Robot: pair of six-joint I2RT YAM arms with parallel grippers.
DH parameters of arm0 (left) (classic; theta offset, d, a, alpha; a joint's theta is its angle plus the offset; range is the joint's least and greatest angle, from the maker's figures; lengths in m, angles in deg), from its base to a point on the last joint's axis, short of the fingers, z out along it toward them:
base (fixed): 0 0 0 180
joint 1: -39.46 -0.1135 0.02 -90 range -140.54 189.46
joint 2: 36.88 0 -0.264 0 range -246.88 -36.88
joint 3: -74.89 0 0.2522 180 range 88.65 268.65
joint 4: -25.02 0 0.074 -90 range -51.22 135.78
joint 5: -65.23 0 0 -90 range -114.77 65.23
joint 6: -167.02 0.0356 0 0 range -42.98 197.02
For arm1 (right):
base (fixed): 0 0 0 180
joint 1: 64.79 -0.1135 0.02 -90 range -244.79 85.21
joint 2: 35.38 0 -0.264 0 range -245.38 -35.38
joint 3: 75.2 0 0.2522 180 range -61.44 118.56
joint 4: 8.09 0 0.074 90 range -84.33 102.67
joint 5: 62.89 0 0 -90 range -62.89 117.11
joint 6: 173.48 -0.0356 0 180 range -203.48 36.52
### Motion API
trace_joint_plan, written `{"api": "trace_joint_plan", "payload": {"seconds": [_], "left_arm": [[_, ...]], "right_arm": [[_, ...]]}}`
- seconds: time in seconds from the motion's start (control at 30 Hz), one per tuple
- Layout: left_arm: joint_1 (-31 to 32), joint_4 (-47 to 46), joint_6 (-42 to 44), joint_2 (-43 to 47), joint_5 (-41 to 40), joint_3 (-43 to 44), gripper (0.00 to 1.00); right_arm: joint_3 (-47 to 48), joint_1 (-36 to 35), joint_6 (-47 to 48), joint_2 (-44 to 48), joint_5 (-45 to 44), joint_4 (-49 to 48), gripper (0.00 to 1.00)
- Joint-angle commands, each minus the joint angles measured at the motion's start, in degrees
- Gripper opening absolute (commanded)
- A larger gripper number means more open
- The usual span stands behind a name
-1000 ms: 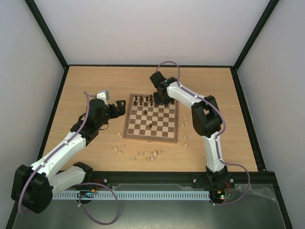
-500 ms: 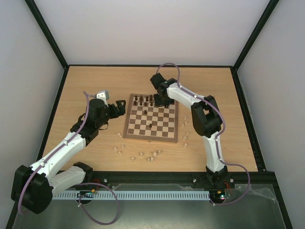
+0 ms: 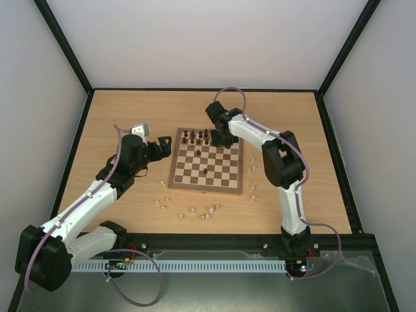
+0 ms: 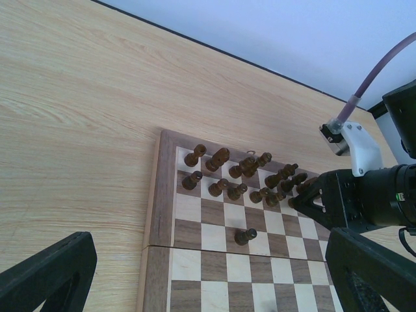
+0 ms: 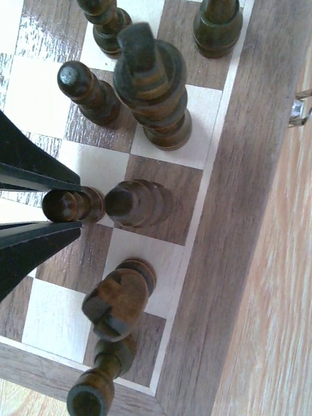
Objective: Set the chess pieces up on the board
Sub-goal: Move the chess piece to the chessboard, then pick up the chess piece from the chessboard.
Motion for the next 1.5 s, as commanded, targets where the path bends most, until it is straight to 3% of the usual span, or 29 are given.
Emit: {"api": "trace_joint_plan", "payload": {"seconds": [0.0, 0.67, 1.0, 1.2, 1.47], "left_arm": [[0.29, 0.42, 0.21, 0.89, 0.34, 1.38, 1.00], [0.29, 0.40, 0.23, 0.82, 0.25, 1.37, 0.99], [0.29, 0.42, 0.28, 0.87, 0.15, 1.30, 1.00], [0.27, 0.42, 0.30, 0.69, -0.02, 1.29, 1.00], [0.29, 0.42, 0.31, 0.35, -0.28, 1.35, 1.00]], "right_arm": [[-1.30, -0.63, -0.28, 2.87, -0.07, 2.67, 0.13], [-1.13, -1.35, -0.23, 2.06, 1.18, 1.87, 0.14], [-2.76, -1.61, -0.19, 5.92, 2.16, 1.71, 0.30], [-7.80, -1.61, -0.19, 12.91, 2.09, 0.69, 0.34], [-21.68, -4.55, 0.50, 24.27, 7.14, -3.24, 0.41]]}}
